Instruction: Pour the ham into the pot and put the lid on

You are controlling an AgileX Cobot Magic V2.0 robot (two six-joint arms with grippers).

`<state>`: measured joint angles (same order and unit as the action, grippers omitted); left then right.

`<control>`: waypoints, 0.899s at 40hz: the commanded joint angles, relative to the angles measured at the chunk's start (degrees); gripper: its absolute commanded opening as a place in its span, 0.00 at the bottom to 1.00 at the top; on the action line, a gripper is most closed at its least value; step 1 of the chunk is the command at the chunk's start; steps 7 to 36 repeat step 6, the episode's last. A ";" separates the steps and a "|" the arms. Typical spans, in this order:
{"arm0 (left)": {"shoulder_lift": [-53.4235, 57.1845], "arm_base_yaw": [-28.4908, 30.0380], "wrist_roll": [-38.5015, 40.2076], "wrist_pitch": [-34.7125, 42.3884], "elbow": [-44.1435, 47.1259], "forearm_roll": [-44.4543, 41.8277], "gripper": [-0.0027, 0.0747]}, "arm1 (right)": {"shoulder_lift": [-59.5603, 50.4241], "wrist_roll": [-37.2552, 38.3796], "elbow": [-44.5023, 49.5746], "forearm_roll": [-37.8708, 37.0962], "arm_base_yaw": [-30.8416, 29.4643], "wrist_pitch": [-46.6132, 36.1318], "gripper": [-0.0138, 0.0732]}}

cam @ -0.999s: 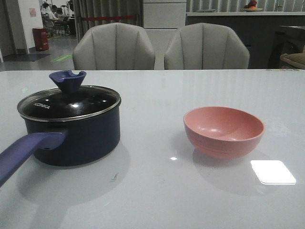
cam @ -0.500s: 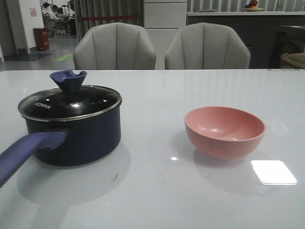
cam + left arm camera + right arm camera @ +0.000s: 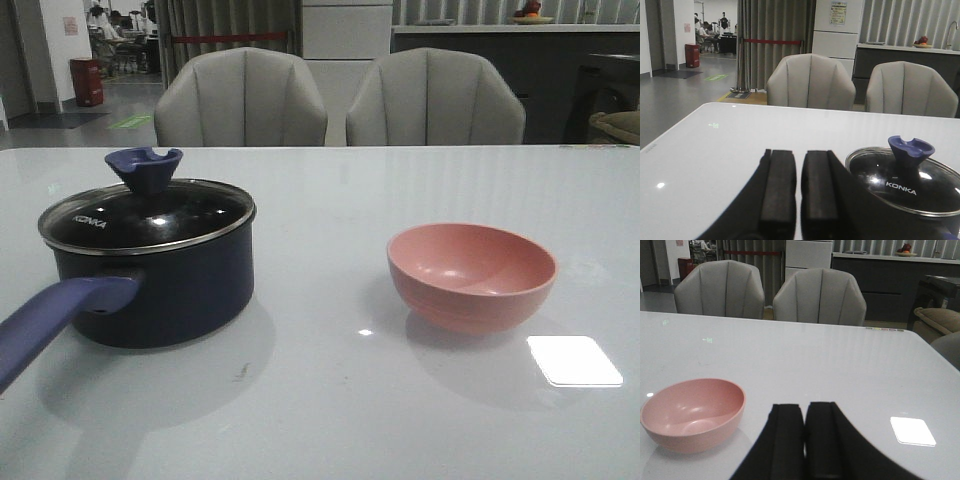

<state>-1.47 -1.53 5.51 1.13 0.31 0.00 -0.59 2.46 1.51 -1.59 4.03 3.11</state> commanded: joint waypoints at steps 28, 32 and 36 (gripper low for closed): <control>-0.66 0.03 0.61 4.51 1.22 0.42 0.21 | -1.13 -0.14 -0.28 -0.13 -0.23 -4.12 0.34; -0.66 0.03 0.61 4.51 1.22 0.42 0.21 | -1.13 -0.14 -0.28 -0.13 -0.23 -4.12 0.34; -0.66 0.03 0.61 4.51 1.22 0.42 0.21 | -1.13 -0.14 -0.28 -0.13 -0.23 -4.12 0.34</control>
